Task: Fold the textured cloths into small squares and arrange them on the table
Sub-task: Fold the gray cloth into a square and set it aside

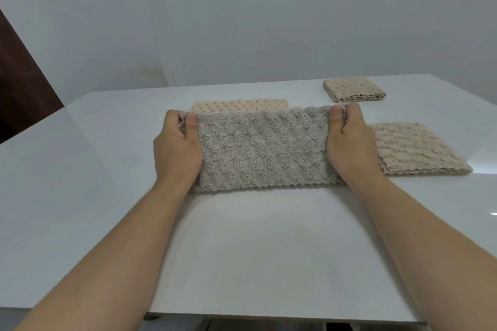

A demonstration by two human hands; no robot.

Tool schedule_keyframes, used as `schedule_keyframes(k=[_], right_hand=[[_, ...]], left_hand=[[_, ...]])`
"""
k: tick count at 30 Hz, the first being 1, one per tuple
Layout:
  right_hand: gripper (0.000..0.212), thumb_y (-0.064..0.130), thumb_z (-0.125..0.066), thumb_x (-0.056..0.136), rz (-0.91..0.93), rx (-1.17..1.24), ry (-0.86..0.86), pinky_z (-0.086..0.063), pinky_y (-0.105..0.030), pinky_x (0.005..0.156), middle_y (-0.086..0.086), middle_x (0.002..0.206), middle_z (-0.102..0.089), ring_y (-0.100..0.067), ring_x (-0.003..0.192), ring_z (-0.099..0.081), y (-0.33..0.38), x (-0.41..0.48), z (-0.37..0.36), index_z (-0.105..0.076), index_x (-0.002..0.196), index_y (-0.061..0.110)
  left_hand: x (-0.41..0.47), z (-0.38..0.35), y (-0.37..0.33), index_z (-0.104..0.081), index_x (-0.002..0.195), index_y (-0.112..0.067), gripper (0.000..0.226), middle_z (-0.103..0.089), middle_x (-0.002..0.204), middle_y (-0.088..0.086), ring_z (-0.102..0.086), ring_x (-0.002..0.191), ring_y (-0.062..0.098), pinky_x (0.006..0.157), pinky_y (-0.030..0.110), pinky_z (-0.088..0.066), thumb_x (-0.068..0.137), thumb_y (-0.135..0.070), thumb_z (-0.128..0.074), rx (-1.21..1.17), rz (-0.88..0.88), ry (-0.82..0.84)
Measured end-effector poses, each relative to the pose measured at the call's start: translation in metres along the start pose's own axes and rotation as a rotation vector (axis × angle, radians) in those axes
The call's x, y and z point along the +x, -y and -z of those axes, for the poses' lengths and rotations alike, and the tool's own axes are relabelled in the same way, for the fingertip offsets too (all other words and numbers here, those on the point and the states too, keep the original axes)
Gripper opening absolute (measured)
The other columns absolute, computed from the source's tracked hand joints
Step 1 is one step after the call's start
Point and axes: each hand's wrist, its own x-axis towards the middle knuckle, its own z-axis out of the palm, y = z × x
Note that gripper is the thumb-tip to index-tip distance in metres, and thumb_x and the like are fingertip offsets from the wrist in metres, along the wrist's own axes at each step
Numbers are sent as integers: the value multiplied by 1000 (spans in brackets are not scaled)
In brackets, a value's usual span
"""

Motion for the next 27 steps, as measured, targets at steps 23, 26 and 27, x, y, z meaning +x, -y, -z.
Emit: schedule_keyframes(k=[23, 26, 27], right_hand=[[34, 48, -40, 106, -66, 291, -86, -34, -31, 57, 5, 68, -47, -14, 60, -45, 25, 2, 14, -43, 77, 30], [35, 48, -39, 107, -75, 377, -157, -37, -25, 55, 5, 69, -43, -7, 58, -44, 33, 2, 16, -41, 79, 27], [35, 46, -39, 108, -64, 382, -172, -36, -18, 54, 6, 71, -41, 0, 55, -42, 36, 0, 17, -42, 82, 23]], left_hand=[[6, 12, -23, -55, 78, -12, 36, -53, 75, 1, -45, 69, 12, 67, 34, -40, 99, -42, -56, -355, 53, -84], [3, 7, -47, -51, 75, -8, 39, -48, 69, -2, -40, 61, 5, 61, 27, -37, 101, -38, -56, -360, 22, -106], [3, 5, -56, -47, 71, -14, 38, -45, 65, -7, -37, 56, 3, 58, 23, -34, 101, -37, -56, -348, 15, -99]])
